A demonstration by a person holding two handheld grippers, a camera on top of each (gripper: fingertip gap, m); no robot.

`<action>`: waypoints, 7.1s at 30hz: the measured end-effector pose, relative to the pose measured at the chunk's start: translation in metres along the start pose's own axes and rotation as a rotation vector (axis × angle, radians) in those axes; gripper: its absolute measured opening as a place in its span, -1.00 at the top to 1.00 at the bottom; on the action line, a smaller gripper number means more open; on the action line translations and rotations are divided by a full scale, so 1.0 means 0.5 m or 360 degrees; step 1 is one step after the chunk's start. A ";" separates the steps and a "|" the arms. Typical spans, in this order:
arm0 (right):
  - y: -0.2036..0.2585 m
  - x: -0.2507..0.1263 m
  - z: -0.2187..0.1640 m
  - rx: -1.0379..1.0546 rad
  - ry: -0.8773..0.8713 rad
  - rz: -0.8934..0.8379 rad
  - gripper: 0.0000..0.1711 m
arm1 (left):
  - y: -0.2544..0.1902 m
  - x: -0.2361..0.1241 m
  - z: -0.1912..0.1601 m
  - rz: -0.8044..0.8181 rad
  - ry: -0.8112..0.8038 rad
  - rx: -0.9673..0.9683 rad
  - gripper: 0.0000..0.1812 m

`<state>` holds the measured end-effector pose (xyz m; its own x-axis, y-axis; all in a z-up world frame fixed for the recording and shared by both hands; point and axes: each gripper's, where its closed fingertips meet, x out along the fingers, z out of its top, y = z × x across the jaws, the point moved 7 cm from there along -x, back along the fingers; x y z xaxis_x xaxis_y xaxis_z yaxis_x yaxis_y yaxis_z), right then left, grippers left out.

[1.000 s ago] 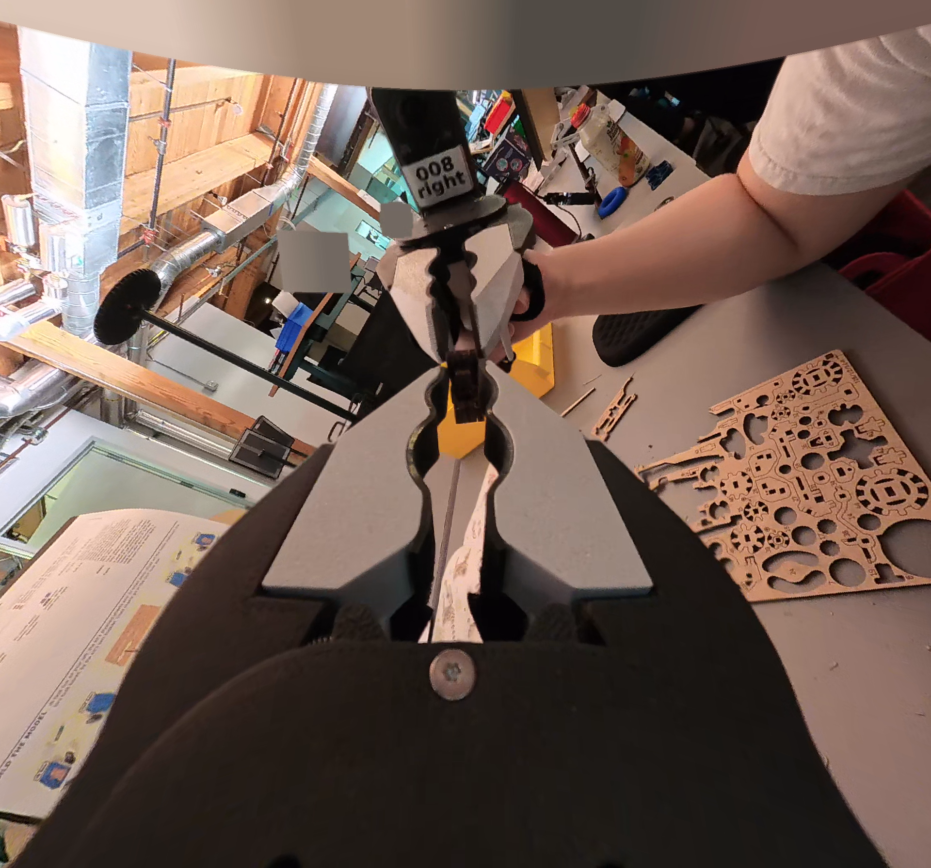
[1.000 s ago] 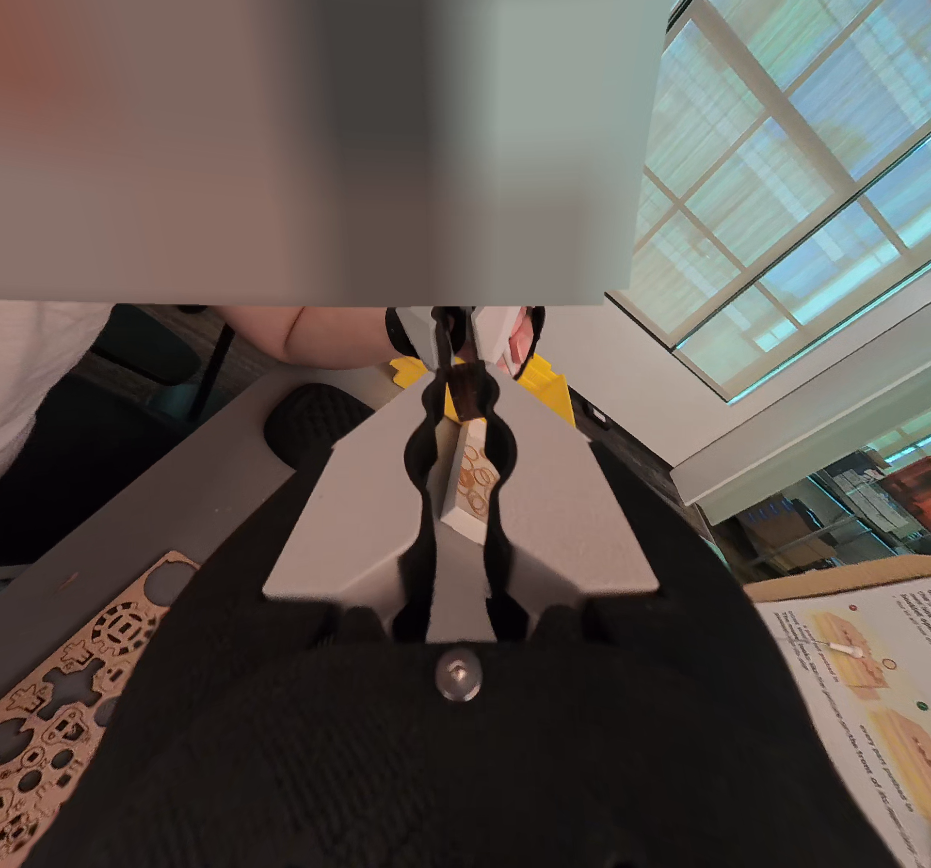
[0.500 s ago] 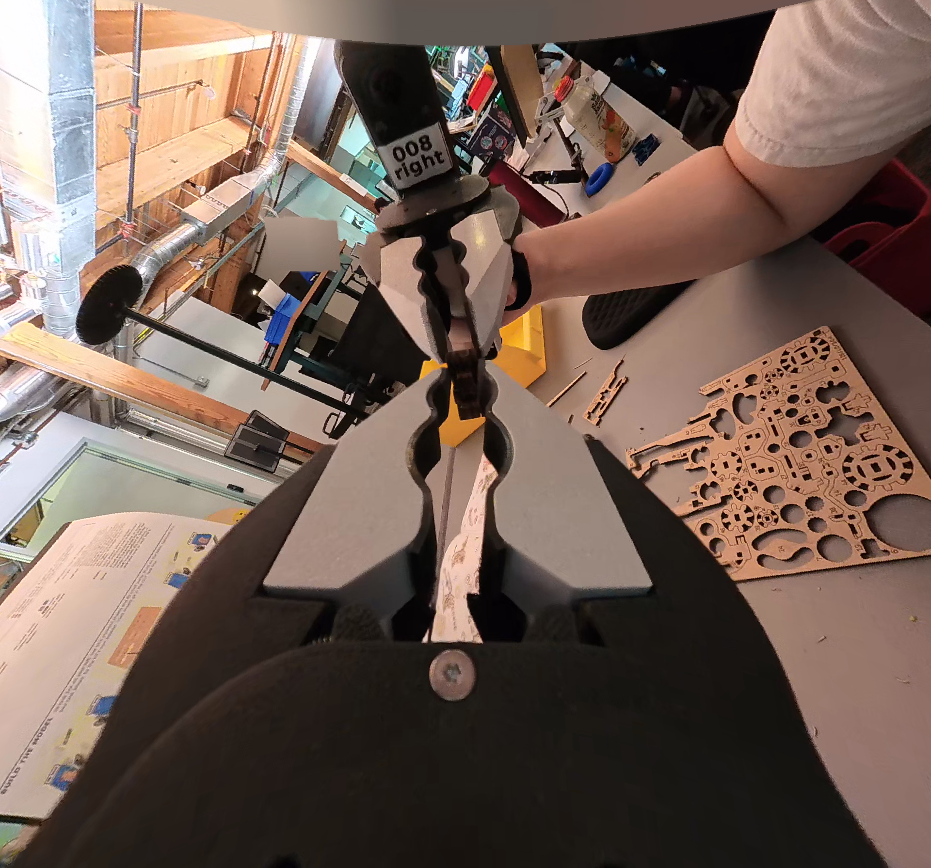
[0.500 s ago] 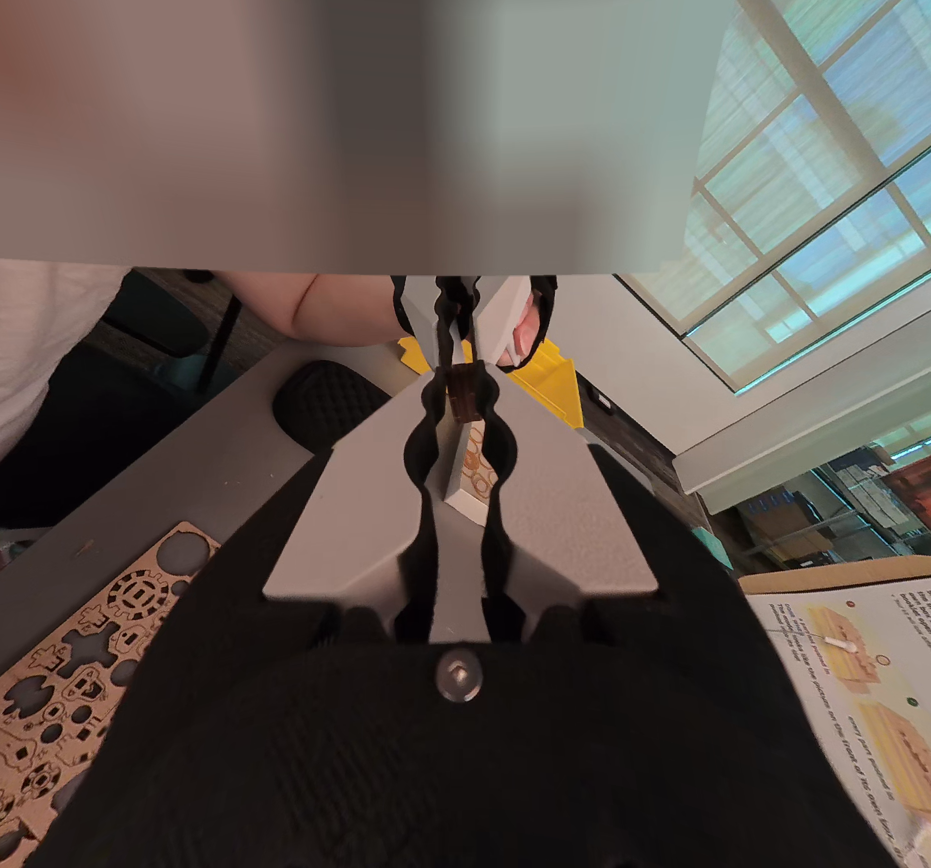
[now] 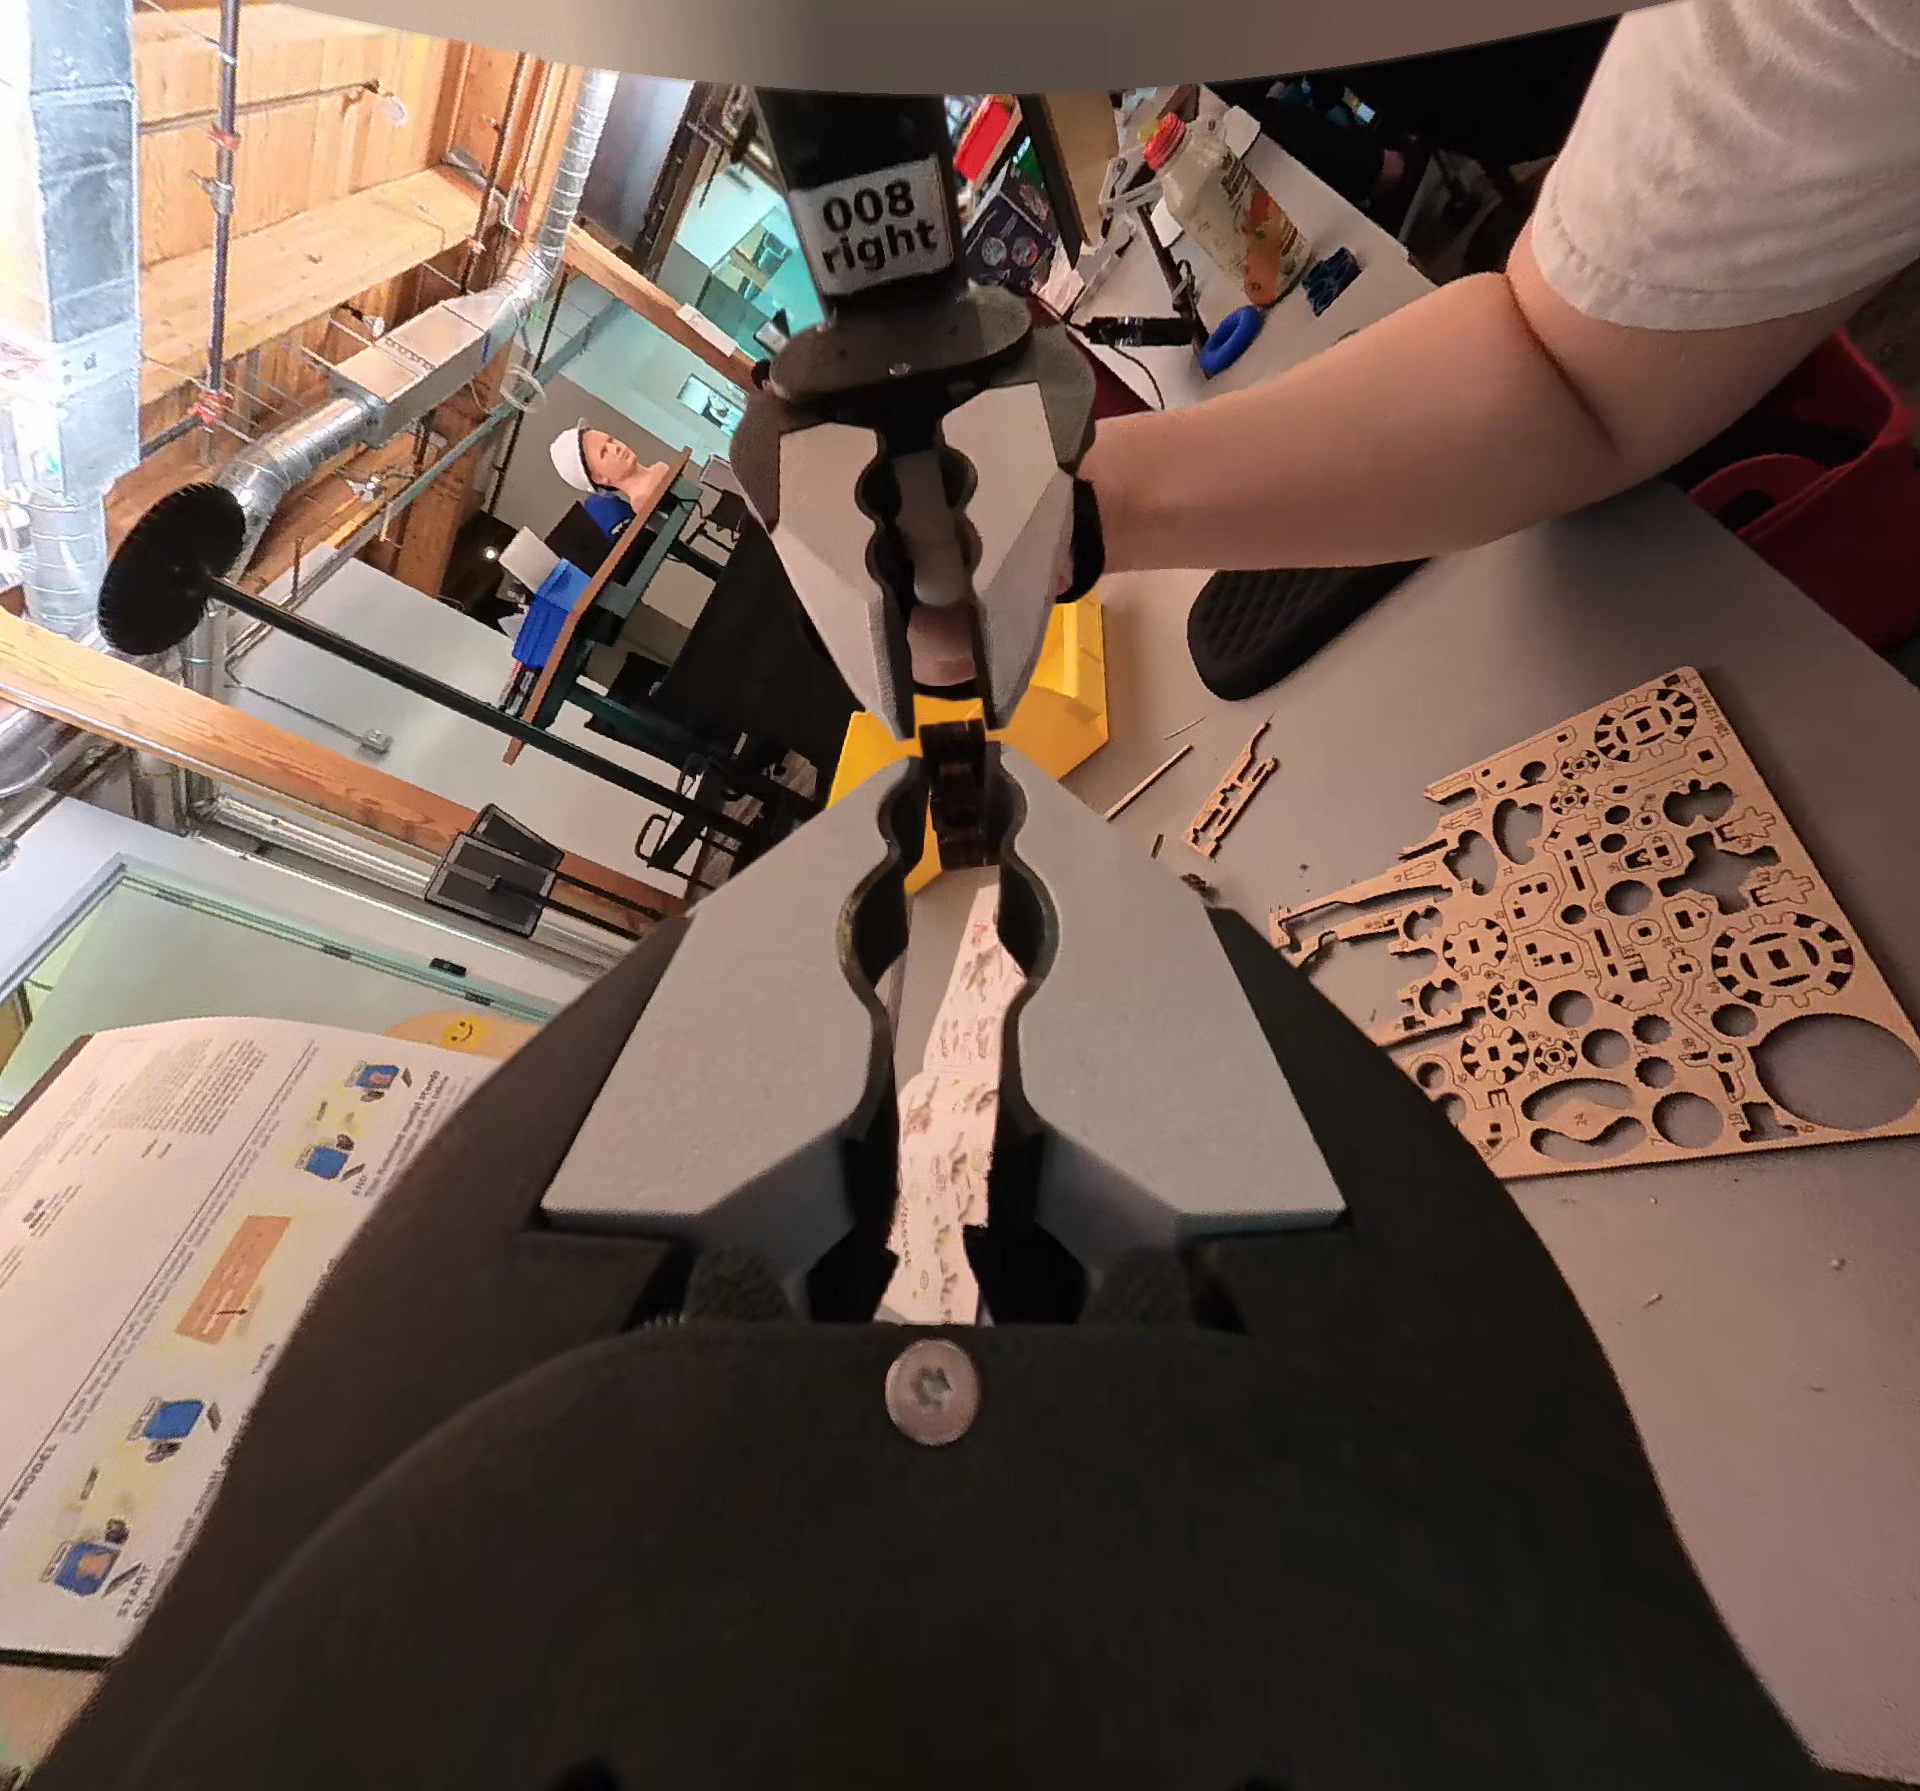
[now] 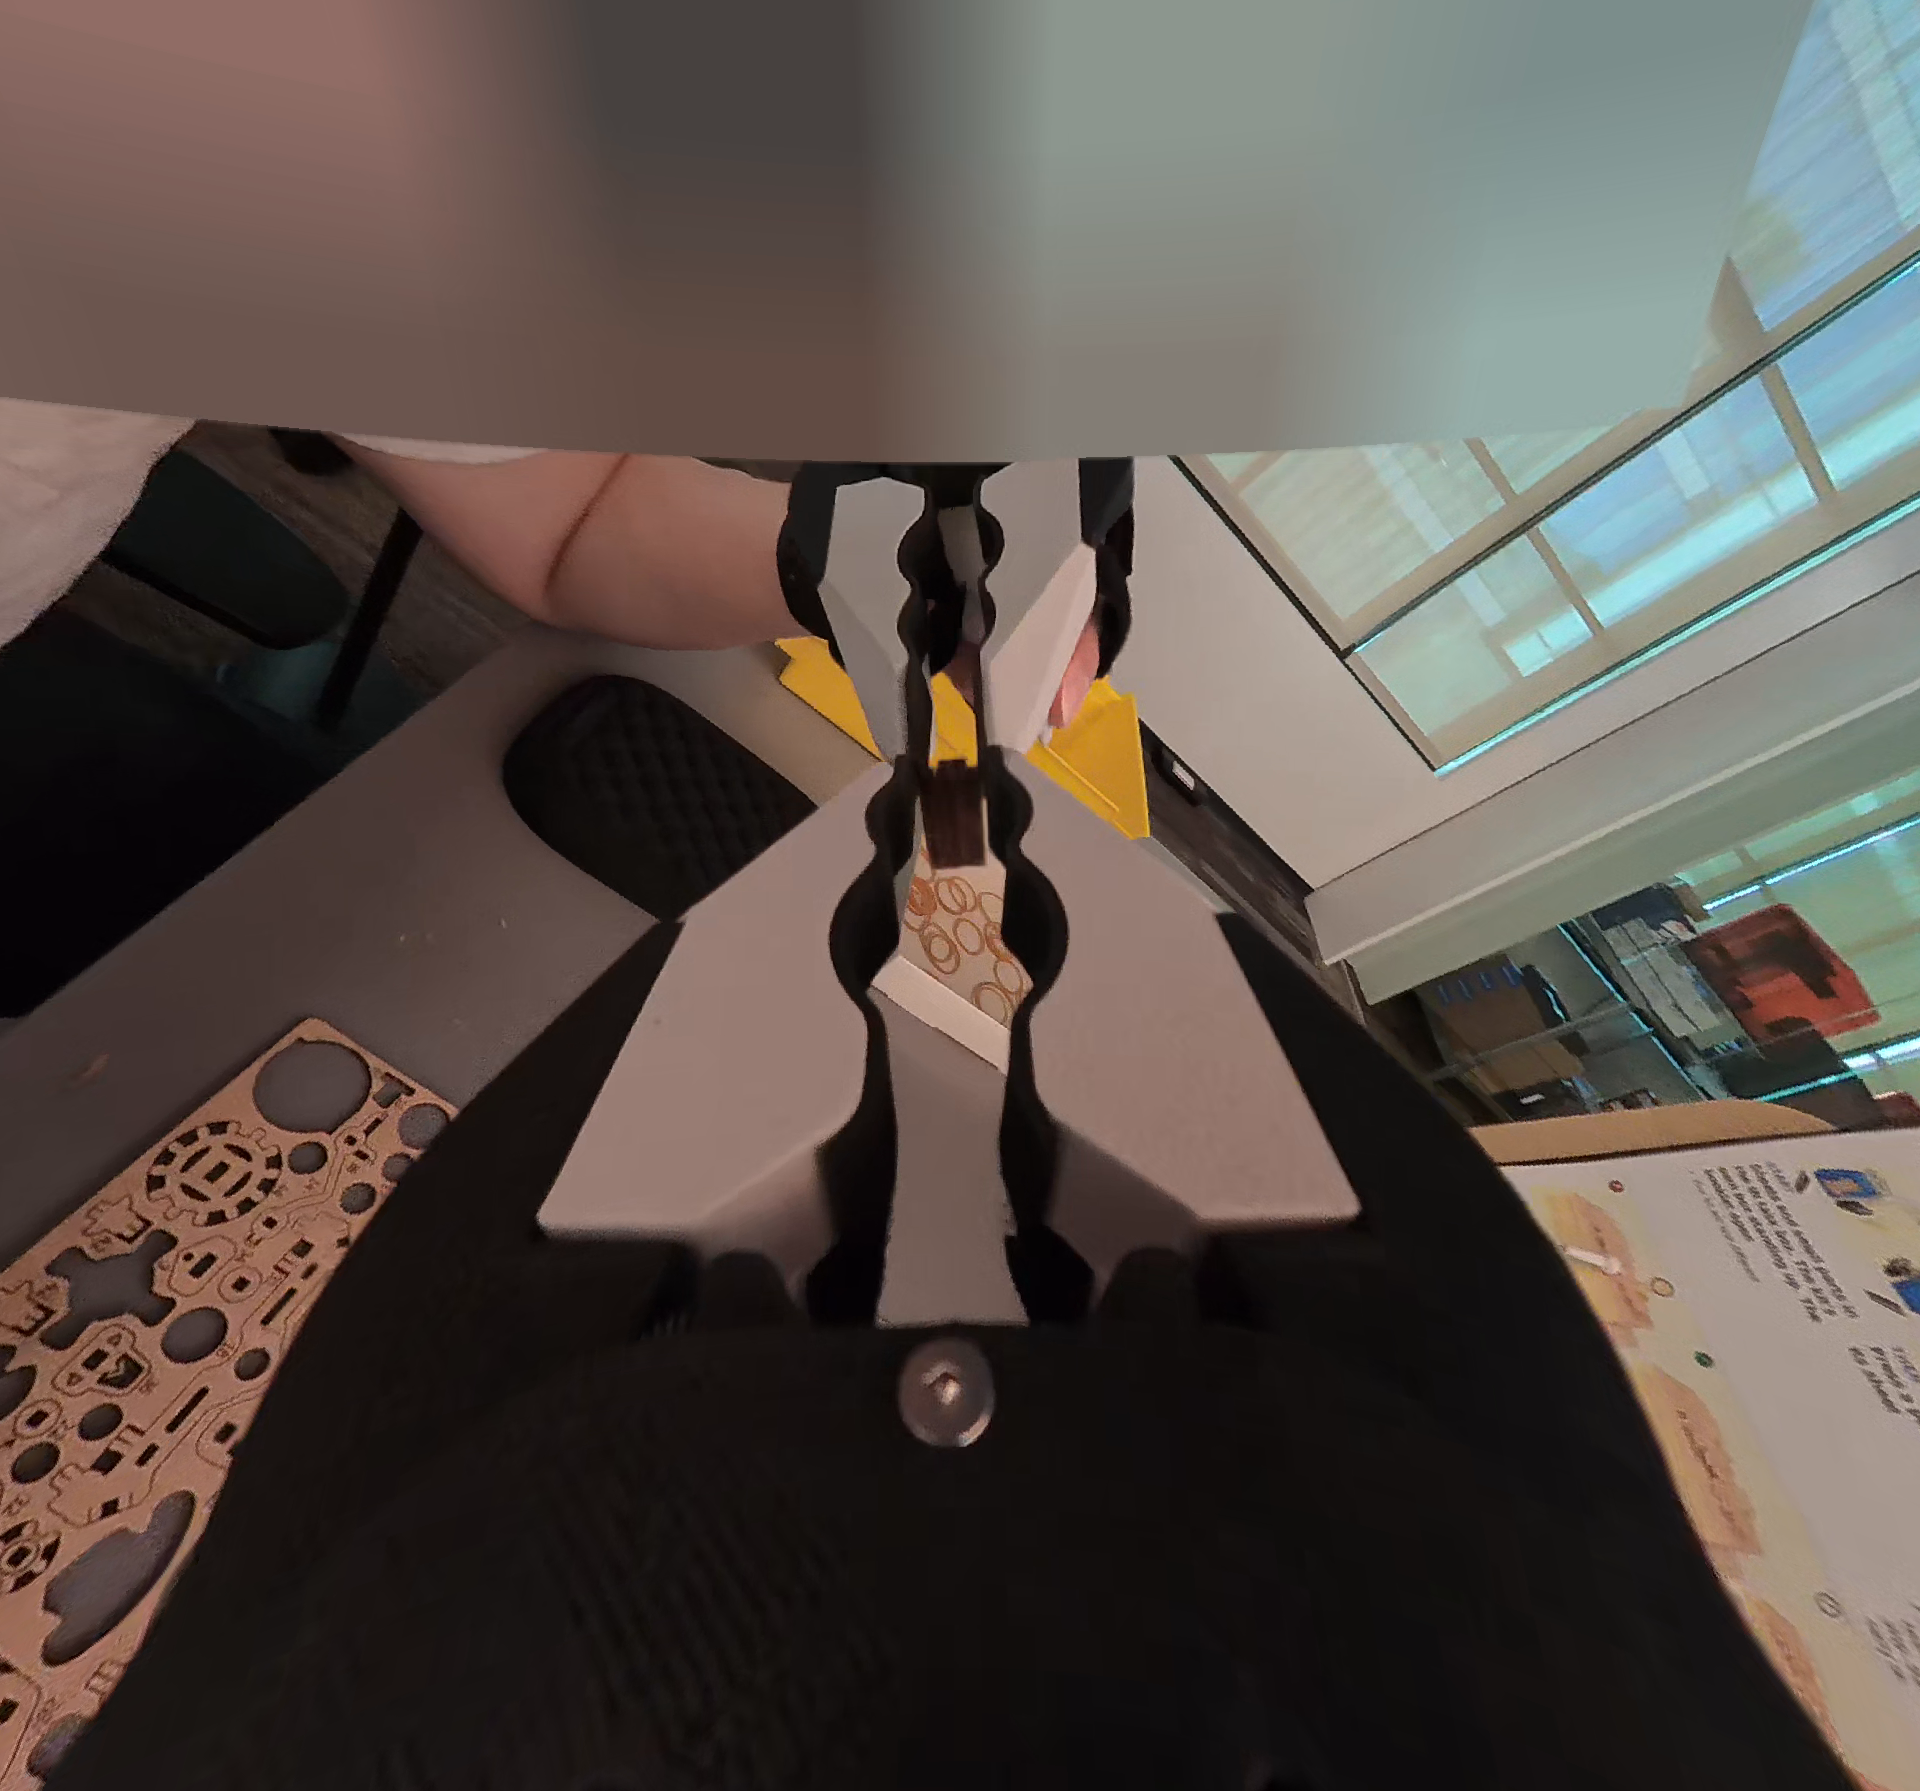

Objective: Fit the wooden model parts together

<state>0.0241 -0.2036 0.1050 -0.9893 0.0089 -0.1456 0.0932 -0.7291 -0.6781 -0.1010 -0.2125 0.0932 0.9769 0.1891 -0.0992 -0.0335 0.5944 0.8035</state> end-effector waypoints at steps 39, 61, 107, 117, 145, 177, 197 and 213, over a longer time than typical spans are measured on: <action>0.005 0.008 -0.006 -0.0197 0.0219 -0.0117 0.83 | 0.001 0.002 -0.006 0.0012 0.0108 0.0020 0.91; -0.002 0.012 -0.010 0.0055 0.0076 -0.0045 0.87 | 0.004 -0.005 -0.003 -0.0011 0.0100 0.0003 0.91; -0.005 0.002 -0.008 -0.0156 0.0055 -0.0148 0.86 | 0.011 -0.001 -0.010 0.0087 0.0133 0.0021 0.90; -0.007 0.004 -0.008 -0.0128 0.0094 -0.0188 0.87 | 0.015 -0.001 -0.013 0.0063 0.0121 -0.0088 0.84; -0.004 -0.004 -0.002 -0.0134 -0.0294 -0.0169 0.86 | 0.017 -0.008 0.002 0.0077 0.0062 -0.0050 0.89; -0.006 -0.002 0.011 -0.0074 -0.0193 -0.0159 0.83 | 0.020 -0.014 0.000 0.0066 0.0067 -0.0061 0.89; -0.010 0.004 0.001 0.0041 -0.0226 -0.0153 0.87 | 0.021 -0.011 -0.009 0.0072 0.0120 -0.0030 0.89; -0.014 0.007 -0.007 0.0034 -0.0227 -0.0185 0.87 | 0.025 -0.011 -0.016 0.0070 0.0150 -0.0073 0.89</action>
<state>0.0203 -0.1960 0.1065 -0.9993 -0.0019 0.0377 -0.0238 -0.7433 -0.6685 -0.1084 -0.1999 0.0992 0.9503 0.2872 -0.1206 -0.0878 0.6185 0.7809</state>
